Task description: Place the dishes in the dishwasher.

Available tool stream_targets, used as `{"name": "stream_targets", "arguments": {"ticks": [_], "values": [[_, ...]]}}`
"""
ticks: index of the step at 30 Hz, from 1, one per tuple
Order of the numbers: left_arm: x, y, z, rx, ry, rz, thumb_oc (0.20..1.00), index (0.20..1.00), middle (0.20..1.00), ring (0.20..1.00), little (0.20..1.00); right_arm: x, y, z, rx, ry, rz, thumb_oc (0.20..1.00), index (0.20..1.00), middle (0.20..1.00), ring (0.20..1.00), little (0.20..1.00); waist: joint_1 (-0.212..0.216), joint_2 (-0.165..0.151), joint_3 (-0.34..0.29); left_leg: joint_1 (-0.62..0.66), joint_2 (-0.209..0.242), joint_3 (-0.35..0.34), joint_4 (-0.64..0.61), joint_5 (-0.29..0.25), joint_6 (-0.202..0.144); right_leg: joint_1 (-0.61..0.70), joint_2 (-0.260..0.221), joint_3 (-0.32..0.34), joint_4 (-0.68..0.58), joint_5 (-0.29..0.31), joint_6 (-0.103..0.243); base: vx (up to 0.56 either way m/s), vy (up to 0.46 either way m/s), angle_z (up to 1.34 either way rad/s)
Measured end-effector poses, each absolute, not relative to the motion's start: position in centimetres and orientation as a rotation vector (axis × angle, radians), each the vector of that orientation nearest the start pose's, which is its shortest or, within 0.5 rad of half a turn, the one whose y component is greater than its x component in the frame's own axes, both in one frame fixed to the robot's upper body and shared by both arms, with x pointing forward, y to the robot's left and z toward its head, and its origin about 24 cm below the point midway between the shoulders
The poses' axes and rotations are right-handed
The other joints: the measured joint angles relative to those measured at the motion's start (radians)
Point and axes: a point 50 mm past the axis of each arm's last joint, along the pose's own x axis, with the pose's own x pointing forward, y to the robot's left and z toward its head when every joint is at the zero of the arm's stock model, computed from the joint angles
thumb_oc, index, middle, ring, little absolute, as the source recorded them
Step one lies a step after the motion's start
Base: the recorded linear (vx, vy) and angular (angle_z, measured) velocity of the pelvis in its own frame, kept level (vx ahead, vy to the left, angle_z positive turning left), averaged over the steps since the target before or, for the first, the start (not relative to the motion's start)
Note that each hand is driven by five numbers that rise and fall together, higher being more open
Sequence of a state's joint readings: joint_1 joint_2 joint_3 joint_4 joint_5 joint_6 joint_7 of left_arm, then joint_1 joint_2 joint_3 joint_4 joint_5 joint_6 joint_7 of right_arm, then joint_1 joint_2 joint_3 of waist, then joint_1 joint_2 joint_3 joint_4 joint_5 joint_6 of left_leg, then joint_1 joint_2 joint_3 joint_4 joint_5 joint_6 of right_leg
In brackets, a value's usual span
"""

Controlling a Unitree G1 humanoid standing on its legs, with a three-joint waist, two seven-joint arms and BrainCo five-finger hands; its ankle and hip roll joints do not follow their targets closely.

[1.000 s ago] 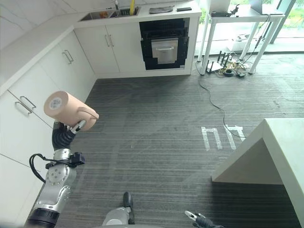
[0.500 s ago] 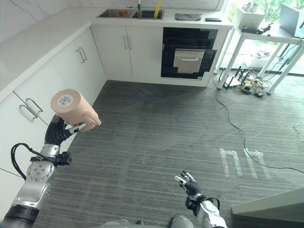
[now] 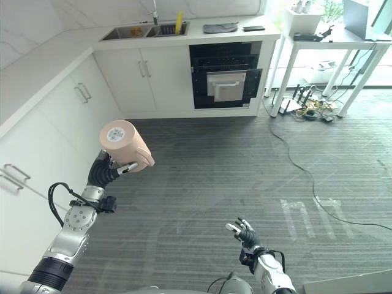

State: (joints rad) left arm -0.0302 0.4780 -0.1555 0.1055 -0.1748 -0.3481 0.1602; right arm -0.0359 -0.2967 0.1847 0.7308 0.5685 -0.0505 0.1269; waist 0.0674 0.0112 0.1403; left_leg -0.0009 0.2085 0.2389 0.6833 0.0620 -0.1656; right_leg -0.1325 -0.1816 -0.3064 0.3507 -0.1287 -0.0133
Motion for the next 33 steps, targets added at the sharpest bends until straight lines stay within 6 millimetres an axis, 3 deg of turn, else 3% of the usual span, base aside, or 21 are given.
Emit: {"name": "stream_targets", "arguments": {"ticks": [2, 3, 4, 6, 7, 8, 9, 10, 11, 13, 15, 17, 19, 21, 22, 23, 24, 27, 29, 31, 33], "values": [[25.2, 20.6, 6.8, 0.257, -0.249, -0.024, 0.200, 0.200, 0.200, 0.200, 0.200, 19.9, -22.0, -9.2, 0.203, 0.643, -0.015, 1.000, 1.000, 1.000, 1.000, 1.000, -0.020, -0.003, -0.001, -0.091, 0.012, -0.006, 0.121, 0.026, -0.001, 0.038, 0.012, 0.003, -0.037, -0.013, -0.030, 0.23, 0.059, -0.23], [25.3, 20.5, 7.2, 0.256, -0.265, -0.030, 0.200, 0.200, 0.200, 0.200, 0.200, 19.6, -22.6, -9.3, 0.191, 0.655, -0.026, 1.000, 1.000, 1.000, 1.000, 1.000, -0.035, -0.002, 0.000, -0.140, 0.010, 0.004, 0.157, 0.004, 0.028, 0.065, 0.024, -0.008, -0.068, -0.013, -0.033, 0.32, 0.199, 0.00], [25.4, 20.5, 7.4, 0.258, -0.272, -0.029, 0.200, 0.200, 0.200, 0.200, 0.200, 19.3, -22.7, -9.5, 0.185, 0.666, -0.027, 1.000, 1.000, 1.000, 1.000, 1.000, -0.034, -0.013, -0.002, -0.144, -0.045, 0.020, 0.089, -0.056, 0.060, 0.089, 0.027, -0.003, -0.093, -0.009, -0.031, 0.33, 0.184, -0.19], [25.4, 20.6, 7.4, 0.262, -0.272, -0.028, 0.200, 0.200, 0.200, 0.200, 0.200, 19.0, -22.7, -9.5, 0.185, 0.664, -0.030, 1.000, 1.000, 1.000, 1.000, 1.000, -0.036, -0.016, -0.003, -0.092, -0.164, 0.019, -0.258, -0.149, 0.128, 0.136, 0.051, 0.006, -0.148, -0.001, -0.017, 0.31, 0.190, -0.33], [25.4, 20.6, 7.4, 0.270, -0.269, -0.034, 0.200, 0.200, 0.200, 0.200, 0.200, 18.7, -22.6, -9.7, 0.187, 0.671, -0.029, 1.000, 1.000, 1.000, 1.000, 1.000, -0.042, -0.010, -0.004, -0.053, -0.202, 0.035, -0.451, -0.149, 0.149, 0.170, 0.070, -0.016, -0.177, -0.004, -0.012, 0.38, 0.232, -0.10], [25.3, 20.7, 7.5, 0.278, -0.270, -0.037, 0.200, 0.200, 0.200, 0.200, 0.200, 18.5, -22.2, -9.7, 0.200, 0.669, -0.024, 1.000, 1.000, 1.000, 1.000, 1.000, -0.047, -0.005, -0.002, -0.059, -0.211, 0.044, -0.534, -0.139, 0.154, 0.199, 0.091, -0.024, -0.206, -0.004, -0.012, 0.34, 0.199, 0.06], [25.1, 20.9, 7.7, 0.285, -0.279, -0.037, 0.200, 0.200, 0.200, 0.200, 0.200, 18.3, -21.7, -9.7, 0.213, 0.662, -0.022, 1.000, 1.000, 1.000, 1.000, 1.000, -0.043, -0.004, -0.006, -0.077, -0.216, 0.004, -0.626, -0.112, 0.124, 0.229, 0.118, -0.007, -0.265, -0.009, -0.003, 0.37, 0.198, -0.10], [24.9, 20.9, 7.6, 0.282, -0.277, -0.035, 0.200, 0.200, 0.200, 0.200, 0.200, 18.4, -21.5, -9.8, 0.214, 0.662, -0.027, 1.000, 1.000, 1.000, 1.000, 1.000, -0.017, -0.001, 0.001, -0.087, -0.200, -0.046, -0.702, -0.070, 0.106, 0.251, 0.139, 0.011, -0.306, 0.004, -0.008, 0.38, 0.223, -0.50], [24.2, 21.0, 6.7, 0.273, -0.241, -0.029, 0.200, 0.200, 0.200, 0.200, 0.200, 18.3, -21.1, -10.0, 0.218, 0.674, -0.023, 1.000, 1.000, 1.000, 1.000, 1.000, 0.012, 0.008, 0.012, -0.128, -0.150, -0.064, -0.736, -0.011, 0.086, 0.298, 0.161, 0.055, -0.362, 0.022, -0.016, 0.35, 0.210, -0.82], [23.1, 21.1, 5.4, 0.262, -0.186, -0.021, 0.200, 0.200, 0.200, 0.200, 0.200, 17.9, -20.7, -10.3, 0.205, 0.694, -0.003, 1.000, 1.000, 1.000, 1.000, 1.000, 0.039, 0.017, 0.024, -0.159, -0.098, -0.025, -0.708, 0.009, 0.082, 0.342, 0.158, 0.082, -0.383, 0.020, -0.012, 0.30, 0.198, -0.75], [22.8, 21.2, 5.1, 0.265, -0.176, -0.021, 0.200, 0.200, 0.200, 0.200, 0.200, 17.3, -20.9, -10.5, 0.200, 0.706, -0.008, 1.000, 1.000, 1.000, 1.000, 1.000, 0.034, 0.036, 0.021, -0.170, -0.074, 0.026, -0.684, 0.008, 0.083, 0.375, 0.142, 0.083, -0.384, -0.003, 0.007, 0.27, 0.291, -0.41], [22.9, 21.2, 5.3, 0.261, -0.186, -0.019, 0.200, 0.200, 0.200, 0.200, 0.200, 17.4, -21.5, -10.4, 0.170, 0.709, -0.001, 1.000, 1.000, 1.000, 1.000, 1.000, 0.033, 0.066, 0.018, -0.098, -0.088, 0.051, -0.737, -0.014, 0.104, 0.378, 0.122, 0.097, -0.333, -0.042, 0.049, 0.30, 0.298, -0.63], [23.1, 21.7, 5.8, 0.264, -0.201, 0.008, 0.200, 0.200, 0.200, 0.200, 0.200, 18.1, -21.1, -10.1, 0.162, 0.698, 0.025, 1.000, 1.000, 1.000, 1.000, 1.000, 0.055, 0.048, 0.033, -0.039, -0.141, 0.047, -0.748, 0.015, 0.120, 0.360, 0.063, 0.081, -0.233, -0.075, 0.085, 0.33, 0.269, -0.99], [23.4, 22.3, 6.4, 0.285, -0.218, 0.013, 0.200, 0.200, 0.200, 0.200, 0.200, 18.2, -20.5, -10.2, 0.185, 0.696, 0.029, 1.000, 1.000, 1.000, 1.000, 1.000, 0.058, 0.004, 0.032, 0.003, -0.194, 0.050, -0.729, 0.053, 0.184, 0.391, 0.007, 0.008, -0.205, -0.098, 0.122, 0.21, 0.316, -0.53], [23.8, 22.3, 6.9, 0.294, -0.237, 0.005, 0.200, 0.200, 0.200, 0.200, 0.200, 17.9, -19.9, -10.5, 0.205, 0.700, 0.032, 1.000, 1.000, 1.000, 1.000, 1.000, 0.053, -0.036, 0.018, 0.011, -0.233, 0.049, -0.732, 0.042, 0.211, 0.382, -0.037, -0.016, -0.170, -0.111, 0.144, 0.17, 0.309, -0.04], [24.4, 22.0, 7.5, 0.294, -0.265, -0.011, 0.200, 0.200, 0.200, 0.200, 0.200, 17.9, -19.6, -10.5, 0.216, 0.701, 0.034, 1.000, 1.000, 1.000, 1.000, 1.000, 0.053, -0.050, 0.022, 0.018, -0.250, 0.043, -0.733, 0.030, 0.229, 0.363, -0.062, -0.020, -0.104, -0.118, 0.156, 0.20, 0.297, 0.33], [24.9, 21.8, 8.1, 0.297, -0.286, -0.024, 0.200, 0.200, 0.200, 0.200, 0.200, 17.8, -19.1, -10.6, 0.227, 0.705, 0.044, 1.000, 1.000, 1.000, 1.000, 1.000, 0.053, -0.055, 0.021, 0.026, -0.262, 0.029, -0.732, 0.017, 0.248, 0.322, -0.063, 0.008, 0.012, -0.143, 0.206, 0.20, 0.324, 0.47], [25.0, 22.0, 8.5, 0.303, -0.297, -0.035, 0.200, 0.200, 0.200, 0.200, 0.200, 18.0, -19.2, -10.6, 0.256, 0.693, 0.022, 1.000, 1.000, 1.000, 1.000, 1.000, 0.072, -0.056, 0.019, 0.044, -0.315, 0.017, -0.674, -0.044, 0.296, 0.236, -0.063, 0.064, 0.297, -0.172, 0.234, 0.15, 0.257, 0.45], [25.0, 22.3, 8.2, 0.307, -0.283, -0.033, 0.200, 0.200, 0.200, 0.200, 0.200, 18.2, -19.2, -10.5, 0.285, 0.676, -0.003, 1.000, 1.000, 1.000, 1.000, 1.000, 0.087, -0.060, 0.022, 0.051, -0.339, 0.018, -0.643, -0.087, 0.304, 0.194, -0.057, 0.120, 0.402, -0.140, 0.291, 0.15, 0.199, 0.23], [24.8, 22.6, 7.6, 0.322, -0.248, -0.039, 0.200, 0.200, 0.200, 0.200, 0.200, 18.0, -19.1, -10.7, 0.287, 0.687, -0.003, 1.000, 1.000, 1.000, 1.000, 1.000, 0.102, -0.062, 0.020, 0.068, -0.348, 0.019, -0.665, -0.094, 0.310, 0.124, -0.077, 0.154, 0.507, -0.116, 0.291, 0.12, 0.052, -0.04], [24.5, 22.9, 7.3, 0.334, -0.229, -0.043, 0.200, 0.200, 0.200, 0.200, 0.200, 18.1, -19.0, -10.6, 0.287, 0.679, 0.005, 1.000, 1.000, 1.000, 1.000, 1.000, 0.104, -0.047, 0.021, 0.070, -0.328, 0.024, -0.674, -0.090, 0.307, 0.118, -0.074, 0.067, 0.367, -0.173, 0.229, 0.09, -0.062, -0.16]]}}
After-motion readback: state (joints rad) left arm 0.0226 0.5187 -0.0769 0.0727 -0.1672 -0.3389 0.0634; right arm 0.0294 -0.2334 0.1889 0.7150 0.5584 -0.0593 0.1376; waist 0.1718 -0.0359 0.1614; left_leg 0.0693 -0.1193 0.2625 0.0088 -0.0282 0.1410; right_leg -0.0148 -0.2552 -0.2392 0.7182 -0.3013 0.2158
